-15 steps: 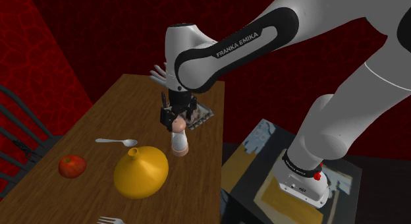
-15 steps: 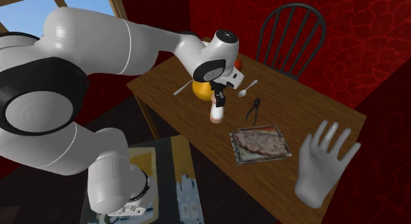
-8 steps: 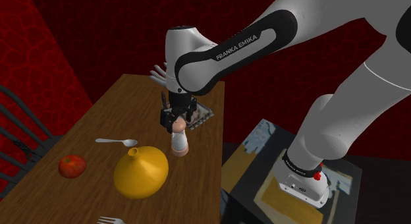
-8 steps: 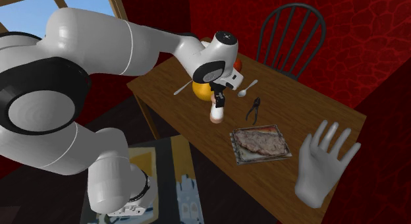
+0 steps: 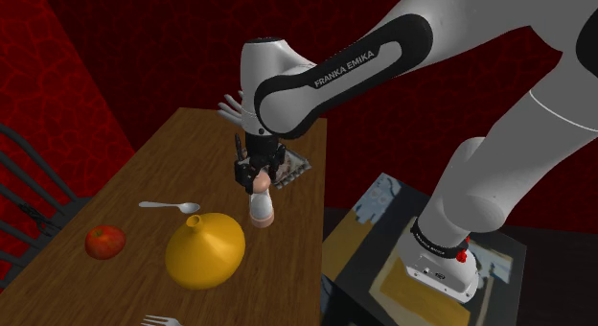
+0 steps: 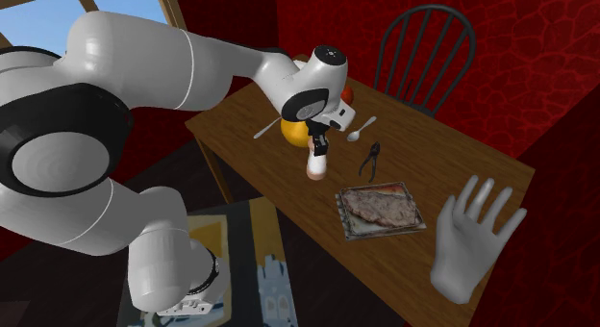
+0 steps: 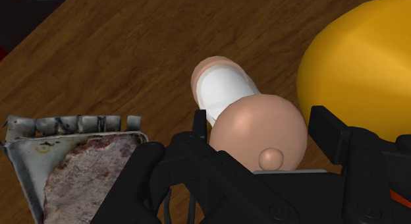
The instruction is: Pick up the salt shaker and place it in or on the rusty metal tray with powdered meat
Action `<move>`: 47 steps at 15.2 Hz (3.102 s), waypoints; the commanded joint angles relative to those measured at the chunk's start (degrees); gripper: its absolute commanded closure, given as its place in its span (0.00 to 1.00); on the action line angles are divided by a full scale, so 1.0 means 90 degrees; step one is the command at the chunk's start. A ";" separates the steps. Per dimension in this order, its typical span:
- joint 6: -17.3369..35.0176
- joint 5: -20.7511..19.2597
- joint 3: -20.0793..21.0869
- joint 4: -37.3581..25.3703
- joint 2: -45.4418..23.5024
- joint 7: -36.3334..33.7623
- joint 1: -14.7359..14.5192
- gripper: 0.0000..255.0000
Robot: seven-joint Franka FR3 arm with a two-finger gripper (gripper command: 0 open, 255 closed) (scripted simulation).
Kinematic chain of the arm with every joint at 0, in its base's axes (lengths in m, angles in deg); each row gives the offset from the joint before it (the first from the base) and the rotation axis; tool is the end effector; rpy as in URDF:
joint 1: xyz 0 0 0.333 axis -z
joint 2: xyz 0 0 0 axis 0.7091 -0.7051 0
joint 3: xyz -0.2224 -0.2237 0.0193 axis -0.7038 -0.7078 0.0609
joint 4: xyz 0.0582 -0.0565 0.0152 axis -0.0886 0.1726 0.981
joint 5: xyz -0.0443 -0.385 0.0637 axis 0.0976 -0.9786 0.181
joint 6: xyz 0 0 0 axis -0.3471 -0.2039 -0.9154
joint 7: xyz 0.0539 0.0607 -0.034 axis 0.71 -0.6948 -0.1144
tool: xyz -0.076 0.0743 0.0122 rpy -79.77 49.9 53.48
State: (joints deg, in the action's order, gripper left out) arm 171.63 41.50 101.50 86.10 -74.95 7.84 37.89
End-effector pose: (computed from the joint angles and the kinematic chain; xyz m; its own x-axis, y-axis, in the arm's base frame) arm 0.4090 0.2412 0.3971 0.9999 -0.0026 -0.0163 -0.0051 -0.9882 -0.1529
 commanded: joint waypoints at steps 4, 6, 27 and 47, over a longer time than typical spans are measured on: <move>-0.0092 0.0000 -0.0010 -0.0043 0.0046 -0.0006 0.0001 1.00; -0.0275 -0.0001 -0.0030 -0.0141 0.0134 -0.0018 0.0005 1.00; -0.2108 -0.0132 -0.0320 -0.1482 0.0615 -0.0074 0.0122 1.00; -0.3836 -0.0821 -0.1725 -0.4934 -0.1530 0.1947 0.1259 1.00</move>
State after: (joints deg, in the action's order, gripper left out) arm 138.00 34.29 86.22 43.83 -87.41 24.94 48.97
